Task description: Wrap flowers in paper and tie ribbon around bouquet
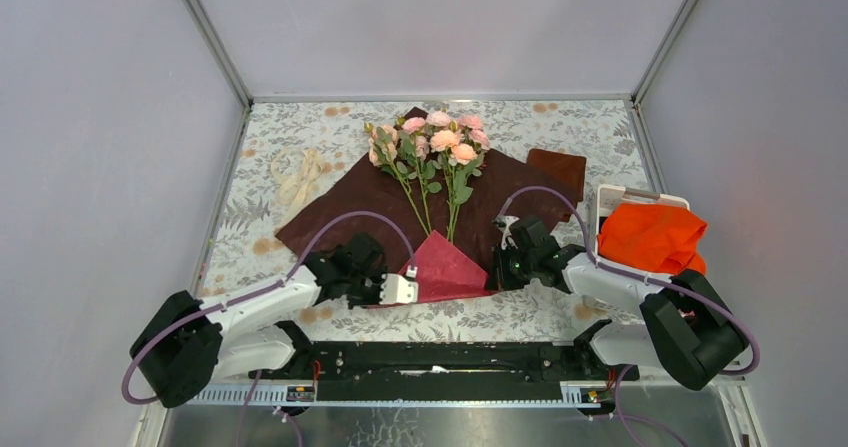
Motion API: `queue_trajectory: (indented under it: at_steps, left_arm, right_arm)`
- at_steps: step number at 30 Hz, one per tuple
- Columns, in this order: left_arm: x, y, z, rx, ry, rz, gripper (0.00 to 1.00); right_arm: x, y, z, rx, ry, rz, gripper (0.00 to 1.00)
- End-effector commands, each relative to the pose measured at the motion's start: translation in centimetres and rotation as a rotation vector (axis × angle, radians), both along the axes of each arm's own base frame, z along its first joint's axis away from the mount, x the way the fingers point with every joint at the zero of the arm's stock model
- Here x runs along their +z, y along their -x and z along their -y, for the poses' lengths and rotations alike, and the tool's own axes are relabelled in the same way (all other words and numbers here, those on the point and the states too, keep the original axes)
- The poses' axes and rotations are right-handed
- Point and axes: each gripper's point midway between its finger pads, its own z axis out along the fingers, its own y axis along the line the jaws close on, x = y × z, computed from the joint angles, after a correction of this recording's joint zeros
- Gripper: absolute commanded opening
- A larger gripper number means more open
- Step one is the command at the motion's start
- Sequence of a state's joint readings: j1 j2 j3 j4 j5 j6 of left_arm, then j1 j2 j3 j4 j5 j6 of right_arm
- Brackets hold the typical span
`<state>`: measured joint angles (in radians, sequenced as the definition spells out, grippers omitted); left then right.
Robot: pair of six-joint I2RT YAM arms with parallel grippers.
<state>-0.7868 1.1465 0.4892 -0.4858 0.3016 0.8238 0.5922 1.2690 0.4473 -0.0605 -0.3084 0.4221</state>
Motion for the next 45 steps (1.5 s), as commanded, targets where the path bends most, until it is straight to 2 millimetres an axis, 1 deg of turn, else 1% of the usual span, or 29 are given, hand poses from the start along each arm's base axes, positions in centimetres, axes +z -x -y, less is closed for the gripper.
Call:
queue_trajectory:
  at_steps: [1, 3, 5, 7, 9, 11, 14, 15, 16, 18, 20, 23, 25, 26, 27, 30, 33, 35, 37, 40, 42, 45]
  left_arm:
    - [-0.4, 1.0, -4.2, -0.024, -0.139, -0.005, 0.02]
    - [-0.1, 1.8, -5.0, -0.033, -0.173, -0.035, 0.03]
    - [0.8, 2.1, -5.3, -0.037, -0.185, -0.047, 0.04]
    - [2.2, 1.4, -4.6, -0.021, -0.158, -0.027, 0.05]
    - [4.2, 0.2, -2.6, 0.013, -0.09, -0.017, 0.05]
    - [6.6, -0.8, 0.1, 0.024, 0.004, -0.03, 0.07]
    - [10.2, -2.2, 5.3, 0.041, 0.185, -0.061, 0.09]
    - [10.9, -2.4, 6.8, 0.039, 0.234, -0.07, 0.09]
    - [11.1, -2.7, 8.1, 0.037, 0.261, -0.056, 0.09]
    - [11.1, -3.5, 10.4, 0.038, 0.294, -0.009, 0.1]
    - [10.4, -4.5, 12.1, 0.06, 0.322, 0.034, 0.11]
    - [9.0, -6.2, 13.5, 0.121, 0.349, 0.069, 0.13]
    - [7.4, -7.0, 13.9, 0.164, 0.33, 0.064, 0.13]
    - [7.0, -7.3, 13.9, 0.174, 0.321, 0.067, 0.13]
    - [5.8, -7.4, 13.8, 0.177, 0.29, 0.059, 0.13]
    - [3.4, -7.6, 13.2, 0.189, 0.228, 0.054, 0.13]
    - [2.3, -7.5, 12.9, 0.199, 0.197, 0.038, 0.13]
    - [1.8, -7.1, 12.7, 0.197, 0.186, 0.021, 0.13]
    - [1.7, -6.9, 12.6, 0.194, 0.187, 0.012, 0.13]
    - [1.8, -6.9, 12.6, 0.201, 0.193, 0.013, 0.13]
    - [1.8, -6.8, 12.6, 0.199, 0.194, 0.011, 0.14]
    - [1.7, -6.6, 12.5, 0.196, 0.189, 0.004, 0.14]
  right_arm:
    - [0.4, -0.2, 0.2, 0.018, 0.019, -0.008, 0.0]
    - [0.4, -0.1, 0.1, 0.027, 0.017, -0.014, 0.0]
    - [0.5, -0.2, 0.1, 0.03, 0.016, -0.015, 0.0]
    - [0.5, -0.2, 0.0, 0.033, 0.013, -0.02, 0.0]
    - [0.5, -0.2, -0.2, 0.04, 0.008, -0.028, 0.0]
    - [0.5, -0.2, -0.3, 0.041, 0.008, -0.033, 0.0]
    - [0.6, -0.2, -0.4, 0.037, 0.011, -0.044, 0.0]
    - [0.6, -0.3, -0.4, 0.034, 0.011, -0.043, 0.0]
    - [0.6, -0.3, -0.4, 0.03, 0.012, -0.044, 0.0]
    - [0.7, -0.4, -0.3, 0.026, 0.017, -0.044, 0.0]
    - [0.8, -0.4, -0.3, 0.022, 0.022, -0.046, 0.0]
    - [0.8, -0.5, 0.1, 0.003, 0.04, -0.043, 0.07]
    - [0.8, -0.6, 0.6, -0.02, 0.061, -0.04, 0.14]
    - [1.0, -0.8, 0.8, -0.035, 0.073, -0.034, 0.19]
    - [1.3, -0.9, 0.9, -0.043, 0.079, -0.026, 0.23]
    - [2.5, -1.7, 1.9, -0.091, 0.116, 0.022, 0.36]
    - [3.9, -2.2, 3.1, -0.155, 0.152, 0.069, 0.45]
    - [4.6, -2.1, 3.7, -0.2, 0.155, 0.078, 0.5]
    - [5.0, -1.7, 4.2, -0.251, 0.144, 0.074, 0.57]
    - [5.0, -0.8, 4.6, -0.346, 0.105, 0.041, 0.64]
    - [4.6, -0.1, 3.9, -0.399, 0.025, -0.001, 0.66]
    - [3.4, 0.5, 3.1, -0.483, -0.065, -0.067, 0.66]
